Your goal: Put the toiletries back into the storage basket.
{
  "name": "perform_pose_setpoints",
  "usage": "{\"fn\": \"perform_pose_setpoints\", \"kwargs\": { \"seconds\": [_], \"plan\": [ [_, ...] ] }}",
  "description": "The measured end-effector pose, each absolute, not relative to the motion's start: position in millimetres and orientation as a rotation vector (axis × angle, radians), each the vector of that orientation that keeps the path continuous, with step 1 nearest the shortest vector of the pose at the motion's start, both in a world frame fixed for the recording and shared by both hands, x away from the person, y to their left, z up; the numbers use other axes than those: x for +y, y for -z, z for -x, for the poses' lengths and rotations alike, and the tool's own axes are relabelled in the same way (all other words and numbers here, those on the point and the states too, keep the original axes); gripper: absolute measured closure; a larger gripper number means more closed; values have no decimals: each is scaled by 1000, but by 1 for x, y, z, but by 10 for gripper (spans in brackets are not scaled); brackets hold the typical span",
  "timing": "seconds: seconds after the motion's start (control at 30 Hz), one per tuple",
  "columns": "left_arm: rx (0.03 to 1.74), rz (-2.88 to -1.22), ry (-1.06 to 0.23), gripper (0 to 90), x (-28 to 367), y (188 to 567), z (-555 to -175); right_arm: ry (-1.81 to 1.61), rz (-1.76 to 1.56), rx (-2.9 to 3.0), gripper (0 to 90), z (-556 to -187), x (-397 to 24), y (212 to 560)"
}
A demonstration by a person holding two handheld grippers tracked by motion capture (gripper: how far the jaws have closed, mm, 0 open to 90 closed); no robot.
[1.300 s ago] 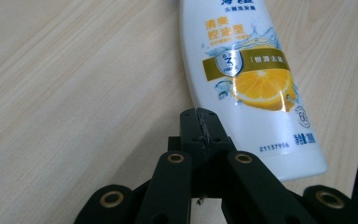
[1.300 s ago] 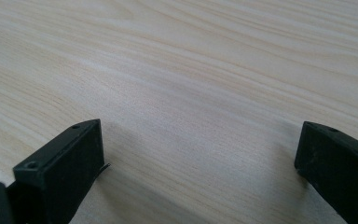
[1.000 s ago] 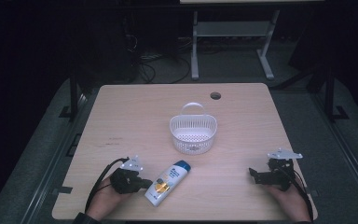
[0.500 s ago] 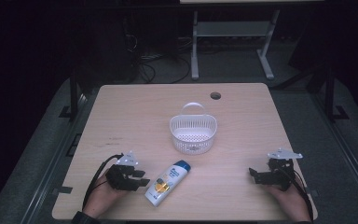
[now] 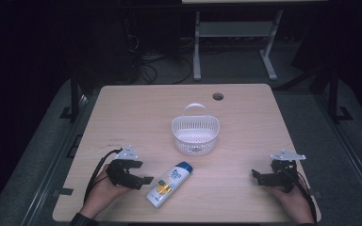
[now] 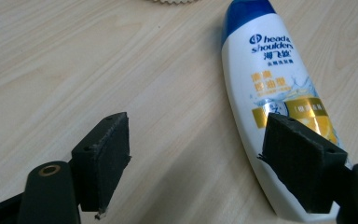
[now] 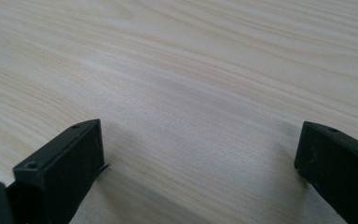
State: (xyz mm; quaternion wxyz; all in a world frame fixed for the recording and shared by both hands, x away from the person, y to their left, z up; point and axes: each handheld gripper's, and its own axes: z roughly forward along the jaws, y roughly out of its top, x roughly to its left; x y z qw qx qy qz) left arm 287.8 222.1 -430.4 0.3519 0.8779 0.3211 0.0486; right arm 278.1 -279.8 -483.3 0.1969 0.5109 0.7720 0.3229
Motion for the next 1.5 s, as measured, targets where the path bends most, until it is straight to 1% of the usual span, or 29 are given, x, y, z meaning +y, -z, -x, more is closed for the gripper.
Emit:
{"fn": "perform_pose_setpoints", "kwargs": {
  "seconds": [0.1,0.27,0.9,1.17,1.5],
  "plan": [
    [827,-2281,-131,187,218,427,-290,-904,-1431,2162,7,-278,-280,483],
    [817,-2285,-133,165,212,422,-292,-904,-1431,2162,7,-278,-280,483],
    [773,-2313,-113,156,173,415,-300,-904,-1431,2162,7,-278,-280,483],
    [766,-2323,-101,156,155,420,-305,-904,-1431,2162,8,-278,-280,483],
    [738,-2376,-87,157,128,429,-308,-904,-1431,2162,7,-278,-280,483]
  ]
}}
